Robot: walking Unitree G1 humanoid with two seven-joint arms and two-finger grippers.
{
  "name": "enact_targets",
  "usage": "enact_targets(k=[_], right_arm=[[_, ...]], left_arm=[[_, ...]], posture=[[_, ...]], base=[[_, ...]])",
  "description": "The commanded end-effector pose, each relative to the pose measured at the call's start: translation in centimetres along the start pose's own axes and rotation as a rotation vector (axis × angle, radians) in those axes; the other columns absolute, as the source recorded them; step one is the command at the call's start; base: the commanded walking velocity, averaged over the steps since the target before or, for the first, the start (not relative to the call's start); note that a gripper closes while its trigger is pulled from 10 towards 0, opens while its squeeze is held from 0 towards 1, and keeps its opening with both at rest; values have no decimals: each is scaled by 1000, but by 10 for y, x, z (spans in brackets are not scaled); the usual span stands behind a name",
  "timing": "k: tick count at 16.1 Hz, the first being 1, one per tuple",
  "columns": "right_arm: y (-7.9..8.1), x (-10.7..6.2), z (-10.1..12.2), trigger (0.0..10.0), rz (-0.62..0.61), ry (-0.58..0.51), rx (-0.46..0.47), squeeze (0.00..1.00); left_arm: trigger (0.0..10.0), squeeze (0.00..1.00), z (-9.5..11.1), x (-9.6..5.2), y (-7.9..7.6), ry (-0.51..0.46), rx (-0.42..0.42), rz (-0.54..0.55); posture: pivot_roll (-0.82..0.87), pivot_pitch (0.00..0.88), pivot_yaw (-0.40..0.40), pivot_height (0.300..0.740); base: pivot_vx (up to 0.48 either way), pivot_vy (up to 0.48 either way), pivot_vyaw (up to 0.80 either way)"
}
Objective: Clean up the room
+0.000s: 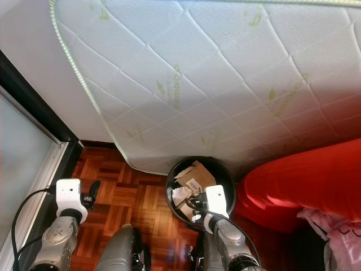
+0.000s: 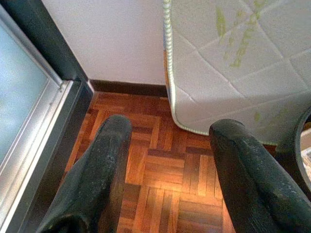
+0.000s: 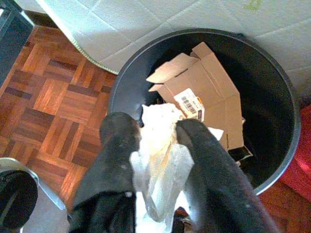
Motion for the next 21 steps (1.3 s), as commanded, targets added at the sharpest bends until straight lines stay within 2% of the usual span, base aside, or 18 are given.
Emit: enact_targets(k=[1, 8, 13, 14, 15, 16, 18, 19, 20, 21], right_arm=[[2, -3, -11, 10000, -1, 36, 20, 1000], [3, -3, -12, 10000, 8, 47, 13, 1000], [11, -3, -15, 10000, 71, 59, 14, 1000], [11, -3, -15, 10000, 73, 60, 4, 1000], [10, -3, -14, 10000, 73, 62, -86, 1000], [10, -3, -14, 10000, 76, 63, -102, 1000], [10, -3, -15, 10000, 67, 61, -36, 1000], [8, -4, -16, 10000, 45, 64, 0, 843], [2, -4, -15, 10000, 16, 58, 41, 0], [0, -4, -14, 10000, 5, 55, 56, 0]], left_arm=[[10000, 0, -7, -5, 5, 28, -4, 12], [10000, 0, -8, -6, 4, 35, -6, 15], [10000, 0, -9, -6, 3, 39, -7, 18], [10000, 0, -9, -6, 3, 39, -7, 19], [10000, 0, -9, -6, 3, 39, -6, 21], [10000, 0, -9, -7, 4, 39, -6, 22], [10000, 0, -9, -7, 4, 41, -6, 23], [10000, 0, -10, -6, 3, 43, -8, 23], [10000, 0, -10, -5, 2, 47, -10, 23], [10000, 0, -11, -5, 2, 50, -11, 23]], posture=[[54, 291, -8, 645], [54, 292, -12, 645], [55, 292, -16, 645], [56, 293, -16, 645], [56, 293, -16, 645], [56, 293, -16, 645], [54, 292, -17, 645], [55, 288, -19, 645], [55, 279, -20, 645], [54, 272, -19, 645]], base=[[0, 0, 0], [0, 0, 0], [0, 0, 0], [0, 0, 0], [0, 0, 0], [0, 0, 0], [0, 0, 0], [0, 0, 0], [0, 0, 0], [0, 0, 0]])
Point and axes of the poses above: a point about 5 cm out from each wrist's last joint towards the gripper, its own x axis pointing out of the wrist towards the gripper, its own z axis along the axis of the wrist's last joint, y = z × x, the point moved 4 cm from there along x, pointing out of the wrist towards the gripper, and after that the axes turned 14 degrees about -x, right-handed, at the moved point
